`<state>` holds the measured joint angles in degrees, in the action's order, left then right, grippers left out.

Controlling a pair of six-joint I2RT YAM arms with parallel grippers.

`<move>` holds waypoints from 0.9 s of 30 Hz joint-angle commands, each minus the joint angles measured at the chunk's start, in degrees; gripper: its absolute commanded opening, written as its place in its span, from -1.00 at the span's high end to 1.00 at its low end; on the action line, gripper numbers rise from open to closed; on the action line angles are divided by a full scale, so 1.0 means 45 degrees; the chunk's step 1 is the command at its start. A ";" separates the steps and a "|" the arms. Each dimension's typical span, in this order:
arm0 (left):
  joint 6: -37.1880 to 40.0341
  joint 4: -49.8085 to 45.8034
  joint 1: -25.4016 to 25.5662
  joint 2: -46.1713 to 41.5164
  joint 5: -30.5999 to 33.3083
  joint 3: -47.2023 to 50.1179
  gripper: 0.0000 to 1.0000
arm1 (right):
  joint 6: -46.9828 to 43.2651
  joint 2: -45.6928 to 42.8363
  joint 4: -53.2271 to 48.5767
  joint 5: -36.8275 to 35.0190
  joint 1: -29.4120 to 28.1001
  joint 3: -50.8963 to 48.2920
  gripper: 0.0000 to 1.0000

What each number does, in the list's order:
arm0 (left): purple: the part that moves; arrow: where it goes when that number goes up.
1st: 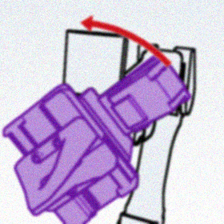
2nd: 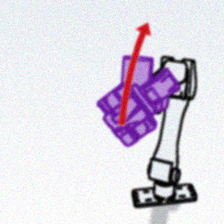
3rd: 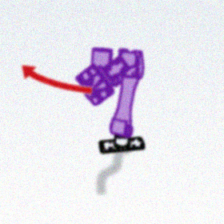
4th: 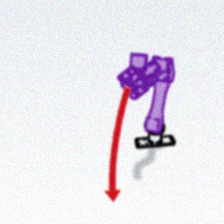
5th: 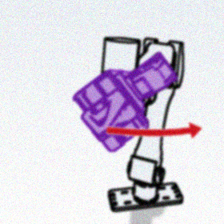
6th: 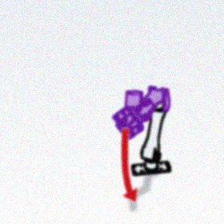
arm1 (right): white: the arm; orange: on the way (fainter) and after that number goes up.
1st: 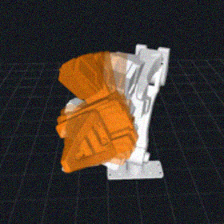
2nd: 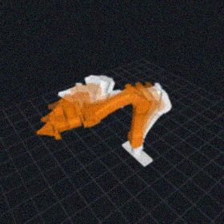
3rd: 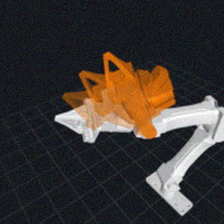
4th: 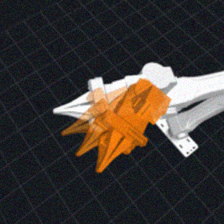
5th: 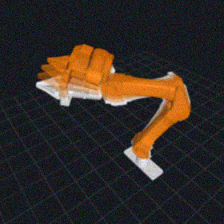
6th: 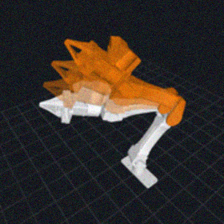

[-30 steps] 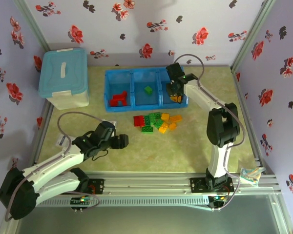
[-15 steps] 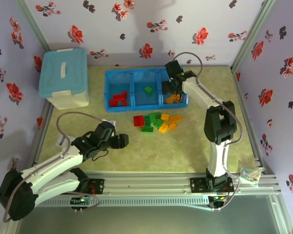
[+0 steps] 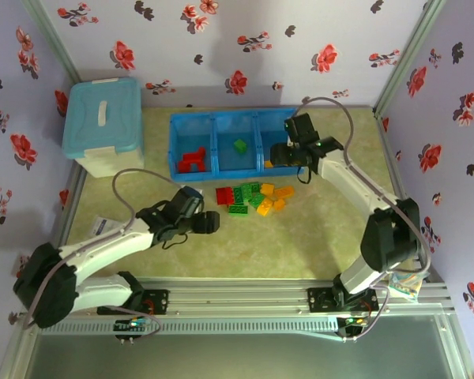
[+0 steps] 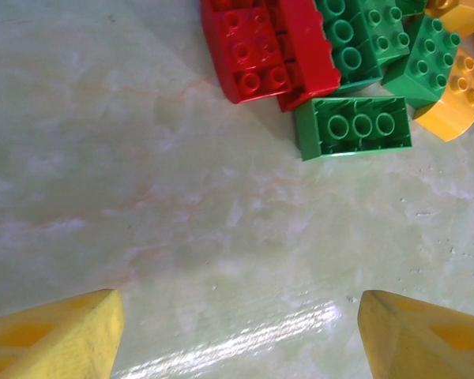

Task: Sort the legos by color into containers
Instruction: Pick up the lego from the center of the table.

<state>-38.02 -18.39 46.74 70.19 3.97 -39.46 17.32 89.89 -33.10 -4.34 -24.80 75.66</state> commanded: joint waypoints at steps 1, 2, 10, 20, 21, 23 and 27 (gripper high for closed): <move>0.0188 0.0432 0.0356 0.1110 -0.0016 -0.0991 -0.56 | 0.0459 -0.0768 0.0712 0.0134 -0.0105 -0.1145 -0.38; 0.0157 0.0425 0.0454 0.1507 -0.0016 -0.1266 -0.57 | 0.0472 -0.0969 0.0753 0.0117 -0.0095 -0.1415 -0.38; -0.0395 -0.0591 0.1450 0.5066 0.0746 -0.4155 -0.66 | 0.0614 -0.2211 0.1136 -0.0031 -0.0096 -0.3050 -0.40; -0.0526 -0.2391 0.2010 0.7800 0.1862 -0.6779 -0.68 | 0.0992 -0.3443 0.1761 0.0080 -0.0078 -0.4362 -0.40; -0.0501 -0.2537 0.2034 0.8003 0.1963 -0.6981 -0.67 | 0.1010 -0.3543 0.1786 0.0085 -0.0081 -0.4452 -0.40; -0.0459 -0.2709 0.2032 0.8276 0.2078 -0.7262 -0.68 | 0.1012 -0.3727 0.1815 0.0085 -0.0078 -0.4590 -0.40; -0.0430 -0.3149 0.2055 0.8726 0.2483 -0.7758 -0.68 | 0.0935 -0.4096 0.1770 -0.0012 -0.0023 -0.4854 -0.40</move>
<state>-39.16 -28.84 55.53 107.98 12.03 -72.07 21.06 73.43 -26.44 -4.05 -24.91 54.94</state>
